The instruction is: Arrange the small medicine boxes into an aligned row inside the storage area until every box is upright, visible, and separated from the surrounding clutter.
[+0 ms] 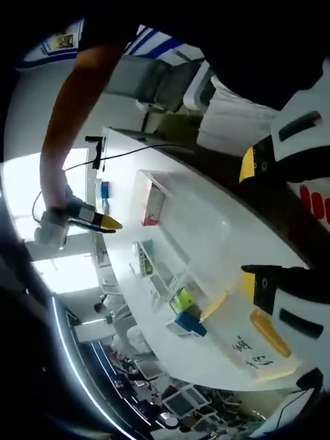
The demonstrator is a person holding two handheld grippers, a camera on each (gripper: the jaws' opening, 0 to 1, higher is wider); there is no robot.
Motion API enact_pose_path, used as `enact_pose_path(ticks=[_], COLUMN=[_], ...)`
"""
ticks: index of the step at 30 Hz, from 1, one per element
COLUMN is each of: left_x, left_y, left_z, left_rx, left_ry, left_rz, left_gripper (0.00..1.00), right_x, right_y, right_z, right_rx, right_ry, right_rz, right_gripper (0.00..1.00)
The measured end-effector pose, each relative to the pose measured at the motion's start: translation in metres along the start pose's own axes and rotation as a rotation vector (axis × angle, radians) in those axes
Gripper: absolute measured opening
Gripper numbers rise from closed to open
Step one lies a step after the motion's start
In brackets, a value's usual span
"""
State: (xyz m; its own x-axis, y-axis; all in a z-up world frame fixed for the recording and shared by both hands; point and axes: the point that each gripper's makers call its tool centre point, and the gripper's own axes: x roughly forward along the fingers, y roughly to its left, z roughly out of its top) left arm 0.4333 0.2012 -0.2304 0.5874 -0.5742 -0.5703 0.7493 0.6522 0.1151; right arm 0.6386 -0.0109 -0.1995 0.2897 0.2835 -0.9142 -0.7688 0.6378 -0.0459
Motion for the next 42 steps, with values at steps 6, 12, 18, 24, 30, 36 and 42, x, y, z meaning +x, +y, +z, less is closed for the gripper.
enact_pose_path(ticks=[6,12,18,24,30,36,42], left_x=[-0.014,-0.017,-0.018,-0.016,-0.005,-0.003,-0.001], left_y=[-0.005,0.006,0.017,0.022,0.021,0.022,0.024], left_z=[0.008,0.008,0.003,0.002,0.004,0.000,-0.003], left_rx=[-0.038,-0.044,-0.059,-0.075,-0.074,-0.079,-0.086], left_ry=[-0.068,-0.077,-0.074,-0.079,-0.075,-0.065,-0.052], left_rz=[-0.049,-0.029,-0.013,-0.016,-0.035,-0.038,-0.035], left_gripper=[0.46,0.46,0.46,0.46,0.47,0.47,0.47], right_x=[0.017,0.033,0.050,0.062,0.082,0.091,0.096], right_y=[-0.017,-0.020,-0.030,-0.050,-0.072,-0.093,-0.104], right_z=[0.014,0.018,0.021,0.031,0.042,0.053,0.054], right_rx=[0.016,0.029,0.049,0.057,0.080,0.072,0.063], right_ry=[0.006,0.001,0.038,0.062,0.092,0.089,0.109], right_rz=[-0.012,-0.039,-0.035,-0.039,-0.048,-0.071,-0.066], right_gripper=[0.43,0.42,0.42,0.42,0.41,0.41,0.45])
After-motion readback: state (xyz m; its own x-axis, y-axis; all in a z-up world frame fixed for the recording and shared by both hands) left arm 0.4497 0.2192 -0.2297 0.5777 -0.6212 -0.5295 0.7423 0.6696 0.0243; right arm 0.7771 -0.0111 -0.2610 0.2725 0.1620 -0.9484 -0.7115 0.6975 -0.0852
